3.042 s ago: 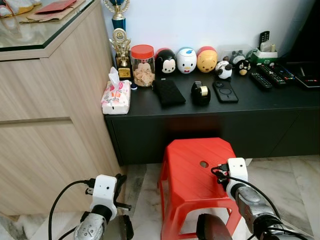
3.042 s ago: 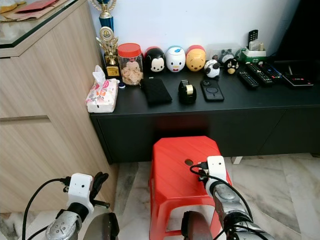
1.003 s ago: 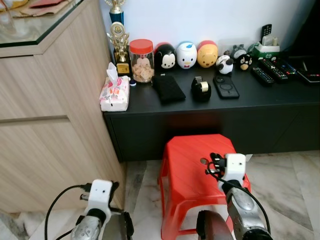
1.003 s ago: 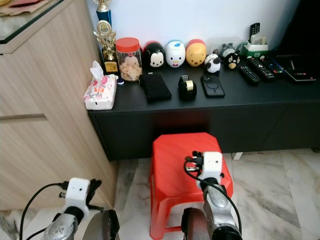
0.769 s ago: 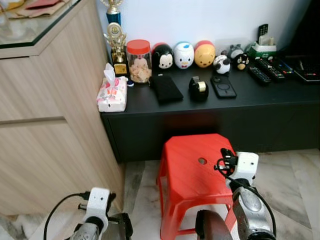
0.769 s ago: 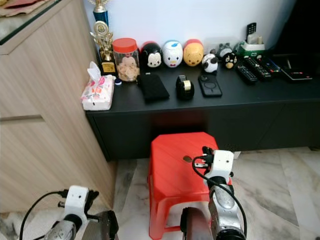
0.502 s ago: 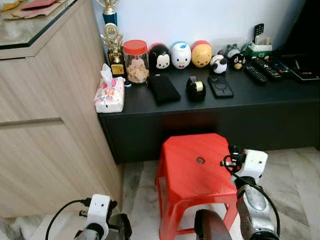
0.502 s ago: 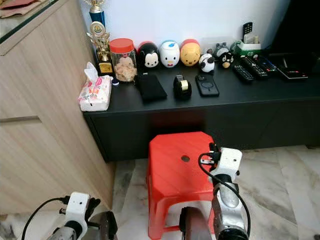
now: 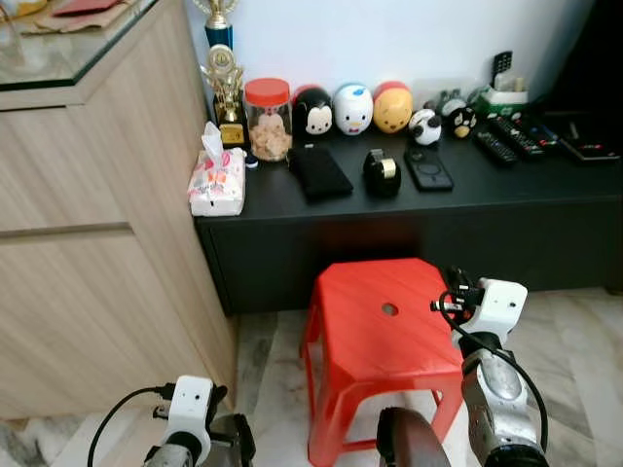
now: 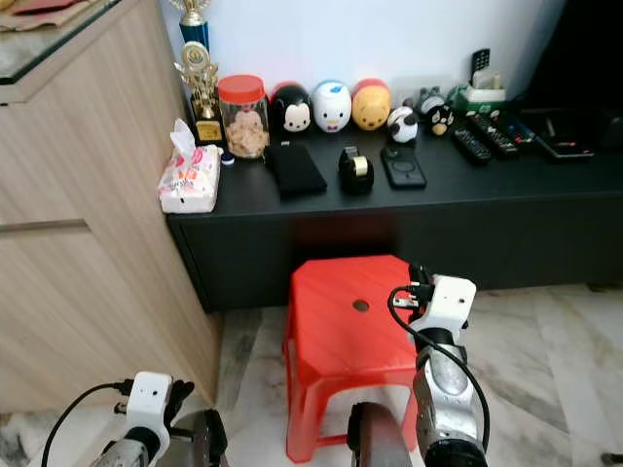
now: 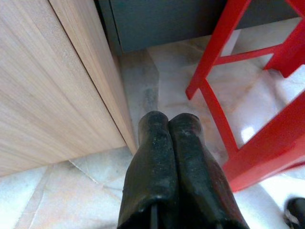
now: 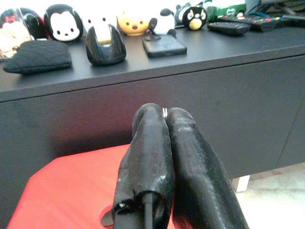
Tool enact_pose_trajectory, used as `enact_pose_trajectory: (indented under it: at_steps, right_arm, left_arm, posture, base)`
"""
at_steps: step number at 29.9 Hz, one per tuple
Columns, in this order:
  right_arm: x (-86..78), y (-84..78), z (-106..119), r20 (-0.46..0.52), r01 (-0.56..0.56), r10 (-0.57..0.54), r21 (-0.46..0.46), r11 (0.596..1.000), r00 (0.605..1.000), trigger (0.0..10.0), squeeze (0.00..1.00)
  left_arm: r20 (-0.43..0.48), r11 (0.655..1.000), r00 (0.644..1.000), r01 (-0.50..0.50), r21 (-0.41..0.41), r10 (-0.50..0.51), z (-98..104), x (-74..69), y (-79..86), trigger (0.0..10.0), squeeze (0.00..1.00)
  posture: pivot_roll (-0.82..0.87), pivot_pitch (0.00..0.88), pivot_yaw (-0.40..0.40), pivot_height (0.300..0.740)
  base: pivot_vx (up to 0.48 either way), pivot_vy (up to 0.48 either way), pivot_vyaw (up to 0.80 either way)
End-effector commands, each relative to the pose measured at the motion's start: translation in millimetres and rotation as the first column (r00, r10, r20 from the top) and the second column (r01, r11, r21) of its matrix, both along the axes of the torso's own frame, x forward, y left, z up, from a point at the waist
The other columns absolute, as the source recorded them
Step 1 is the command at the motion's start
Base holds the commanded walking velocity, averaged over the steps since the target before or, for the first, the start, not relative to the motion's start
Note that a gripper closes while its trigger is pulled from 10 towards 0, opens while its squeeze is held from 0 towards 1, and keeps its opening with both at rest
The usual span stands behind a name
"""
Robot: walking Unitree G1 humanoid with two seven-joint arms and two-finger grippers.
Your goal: Hang keys on a hook
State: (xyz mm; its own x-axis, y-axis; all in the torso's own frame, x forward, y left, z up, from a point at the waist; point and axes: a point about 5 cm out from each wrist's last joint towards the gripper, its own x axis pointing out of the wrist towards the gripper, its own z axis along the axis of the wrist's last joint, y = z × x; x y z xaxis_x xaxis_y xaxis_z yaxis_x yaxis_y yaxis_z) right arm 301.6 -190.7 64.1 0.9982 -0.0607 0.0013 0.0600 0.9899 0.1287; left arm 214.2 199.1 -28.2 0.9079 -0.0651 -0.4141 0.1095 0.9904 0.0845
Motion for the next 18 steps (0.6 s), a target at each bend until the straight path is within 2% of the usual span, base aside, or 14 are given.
enact_pose_trajectory:
  at_steps: [1, 12, 18]
  right_arm:
    - [0.2, -1.8, 3.7, 0.011, 0.008, -0.008, 0.005, 1.0, 1.0, 10.0, 0.0]
    - [0.0, -4.1, 4.4, -0.001, 0.014, -0.014, 0.003, 1.0, 1.0, 10.0, 0.0]
    - [0.9, -6.2, 5.7, -0.007, 0.021, -0.021, 0.007, 1.0, 1.0, 10.0, 0.0]
  left_arm:
    - [0.004, 1.0, 1.0, -0.008, -0.008, 0.008, -1.1, -0.1, 1.5, 10.0, 0.0]
    - [-0.017, 1.0, 1.0, -0.007, 0.005, 0.007, -7.6, -3.4, 1.5, 10.0, 0.0]
    - [-0.031, 1.0, 0.999, -0.009, -0.004, 0.008, -11.9, -3.5, 0.7, 10.0, 0.0]
  posture:
    - [-0.01, 0.0, -0.019, 0.604]
    - [-0.01, 0.0, -0.021, 0.644]
    - [-0.01, 0.0, -0.027, 0.689]
  base:
    - [0.0, 0.0, 0.0]
    - [0.0, 0.0, 0.0]
    - [0.0, 0.0, 0.0]
